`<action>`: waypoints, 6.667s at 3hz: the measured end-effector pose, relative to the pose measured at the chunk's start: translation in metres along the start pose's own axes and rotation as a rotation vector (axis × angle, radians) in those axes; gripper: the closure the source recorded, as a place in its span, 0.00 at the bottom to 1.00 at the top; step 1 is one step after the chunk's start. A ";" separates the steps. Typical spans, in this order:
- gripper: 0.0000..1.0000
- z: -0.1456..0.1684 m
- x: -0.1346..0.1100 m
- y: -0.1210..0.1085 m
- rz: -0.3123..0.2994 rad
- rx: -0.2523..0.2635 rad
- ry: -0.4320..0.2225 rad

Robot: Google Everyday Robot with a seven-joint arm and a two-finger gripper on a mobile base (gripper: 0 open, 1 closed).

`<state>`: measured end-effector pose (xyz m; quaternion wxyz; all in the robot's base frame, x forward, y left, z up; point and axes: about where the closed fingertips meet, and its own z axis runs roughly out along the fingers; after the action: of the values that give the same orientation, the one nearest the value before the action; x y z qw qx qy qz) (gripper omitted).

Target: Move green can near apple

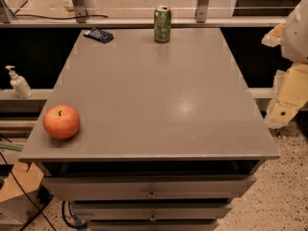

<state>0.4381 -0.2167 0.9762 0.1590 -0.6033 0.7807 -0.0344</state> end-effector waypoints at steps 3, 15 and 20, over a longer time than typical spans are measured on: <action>0.00 0.005 -0.011 -0.014 -0.007 0.015 -0.104; 0.00 0.157 -0.167 -0.217 0.162 0.109 -0.803; 0.00 0.210 -0.237 -0.307 0.314 0.178 -1.048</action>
Offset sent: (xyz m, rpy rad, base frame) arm 0.0054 0.0007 0.0005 0.0422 -0.0232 -0.0033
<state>0.8377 -0.0446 0.9021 0.5796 -0.4004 0.6719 0.2286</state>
